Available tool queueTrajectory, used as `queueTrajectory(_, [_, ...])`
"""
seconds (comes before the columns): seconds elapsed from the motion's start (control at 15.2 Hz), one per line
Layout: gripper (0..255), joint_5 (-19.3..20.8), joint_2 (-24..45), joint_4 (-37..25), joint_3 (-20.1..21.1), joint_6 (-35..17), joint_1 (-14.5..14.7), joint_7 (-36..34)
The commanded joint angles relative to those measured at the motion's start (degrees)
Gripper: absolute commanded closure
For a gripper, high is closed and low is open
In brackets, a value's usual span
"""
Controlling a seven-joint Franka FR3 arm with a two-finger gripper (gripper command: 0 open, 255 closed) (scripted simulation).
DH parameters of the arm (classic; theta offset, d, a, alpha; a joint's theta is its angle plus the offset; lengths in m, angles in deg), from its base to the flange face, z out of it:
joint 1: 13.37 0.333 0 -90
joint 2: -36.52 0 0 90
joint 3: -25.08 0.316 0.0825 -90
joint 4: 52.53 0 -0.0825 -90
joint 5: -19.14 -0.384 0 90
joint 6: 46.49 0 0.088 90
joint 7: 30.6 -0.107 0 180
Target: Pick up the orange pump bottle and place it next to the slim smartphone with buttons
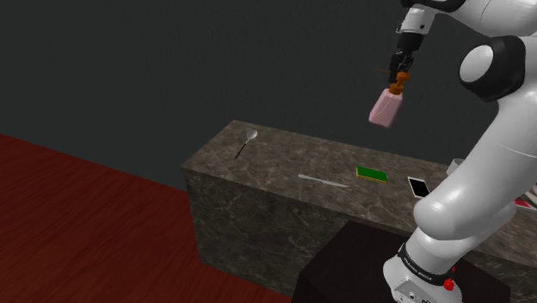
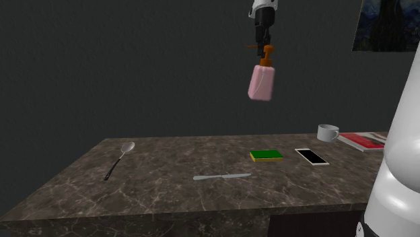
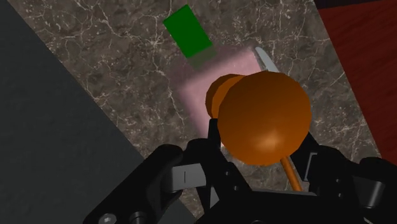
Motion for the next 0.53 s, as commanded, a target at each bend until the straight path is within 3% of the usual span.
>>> queueTrajectory(0.0, [255, -0.27, 1.86, -2.34, -1.77, 0.87, -1.77, 3.53])
queueTrajectory(0.46, [255, -2.9, 10.26, -12.47, -6.99, 4.21, -9.09, 14.97])
